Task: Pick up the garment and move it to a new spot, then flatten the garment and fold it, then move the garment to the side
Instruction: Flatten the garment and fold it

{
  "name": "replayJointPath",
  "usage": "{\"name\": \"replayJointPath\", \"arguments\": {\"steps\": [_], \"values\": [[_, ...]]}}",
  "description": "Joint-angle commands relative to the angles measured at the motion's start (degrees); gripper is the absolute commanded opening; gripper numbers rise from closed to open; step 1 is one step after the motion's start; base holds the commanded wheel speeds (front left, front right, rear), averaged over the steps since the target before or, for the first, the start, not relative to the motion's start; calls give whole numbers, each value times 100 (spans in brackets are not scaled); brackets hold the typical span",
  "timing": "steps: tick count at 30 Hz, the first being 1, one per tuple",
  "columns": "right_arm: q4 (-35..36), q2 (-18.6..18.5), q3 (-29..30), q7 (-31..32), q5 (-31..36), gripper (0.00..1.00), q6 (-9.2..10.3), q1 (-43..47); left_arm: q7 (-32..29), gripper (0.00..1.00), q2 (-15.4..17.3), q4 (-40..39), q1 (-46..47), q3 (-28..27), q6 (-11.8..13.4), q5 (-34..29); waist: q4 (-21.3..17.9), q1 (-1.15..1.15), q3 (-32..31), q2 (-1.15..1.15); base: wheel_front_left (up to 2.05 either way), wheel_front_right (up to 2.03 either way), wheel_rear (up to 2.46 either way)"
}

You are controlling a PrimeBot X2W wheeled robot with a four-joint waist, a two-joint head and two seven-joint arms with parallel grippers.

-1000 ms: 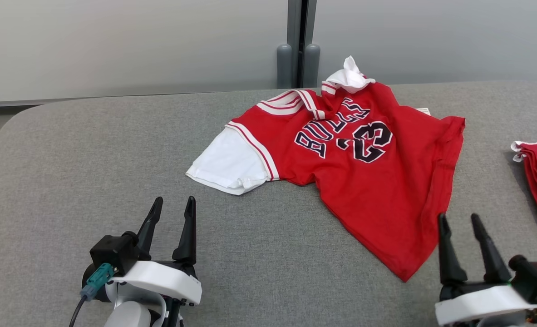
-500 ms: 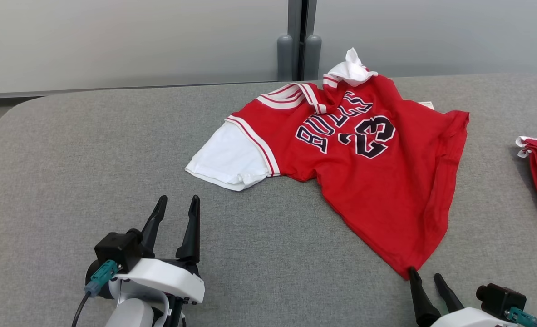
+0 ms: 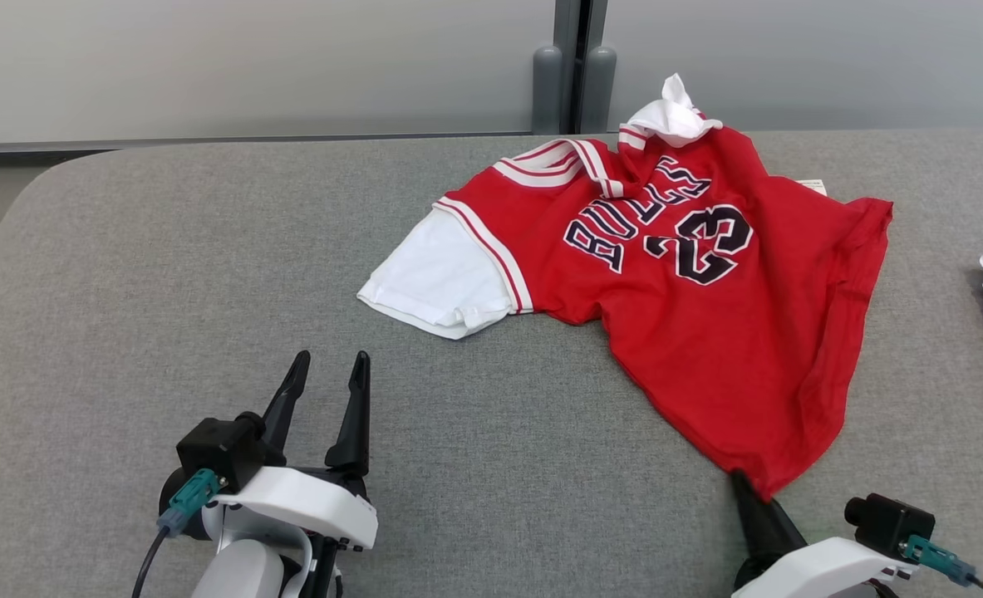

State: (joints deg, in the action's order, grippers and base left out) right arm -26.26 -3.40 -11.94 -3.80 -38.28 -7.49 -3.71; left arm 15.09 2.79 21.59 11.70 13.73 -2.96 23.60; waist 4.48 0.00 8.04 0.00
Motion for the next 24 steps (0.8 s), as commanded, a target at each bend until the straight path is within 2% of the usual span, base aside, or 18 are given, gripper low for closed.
{"name": "replayJointPath", "arguments": {"steps": [1,6,10,16,18,19,20,21,24], "values": [[-28,-40,-11,-55,32,0,-1,-43,9,100,22,7,61,-30,-25,-44,-5,0,1,0,0,0,0],[215,-184,109,-375,-177,0,-1,-46,10,100,22,38,8,-25,-14,-16,-109,0,-72,0,0,0,0],[145,-428,428,-515,91,0,-1,49,10,100,24,28,-20,20,4,22,-184,0,-168,0,0,0,0],[16,-559,1102,-479,293,0,0,181,9,100,23,57,-72,37,33,9,-252,0,-295,0,0,0,0],[101,-524,1137,-389,294,0,-1,213,9,100,23,66,-96,31,40,1,-271,0,-317,0,0,0,0],[132,-557,1185,-393,368,15,-1,236,9,100,24,63,-99,17,36,-1,-286,0,-315,0,0,0,0],[132,-586,1282,-418,476,43,1,254,9,100,22,56,-99,4,38,-7,-301,0,-312,0,0,0,0],[122,-597,1357,-460,620,99,3,258,9,100,22,51,-95,-2,33,-15,-314,0,-309,0,0,0,0],[148,-420,1536,-593,1012,100,-2,168,9,100,24,58,-69,5,12,-34,-346,0,-295,0,0,0,0]]}}
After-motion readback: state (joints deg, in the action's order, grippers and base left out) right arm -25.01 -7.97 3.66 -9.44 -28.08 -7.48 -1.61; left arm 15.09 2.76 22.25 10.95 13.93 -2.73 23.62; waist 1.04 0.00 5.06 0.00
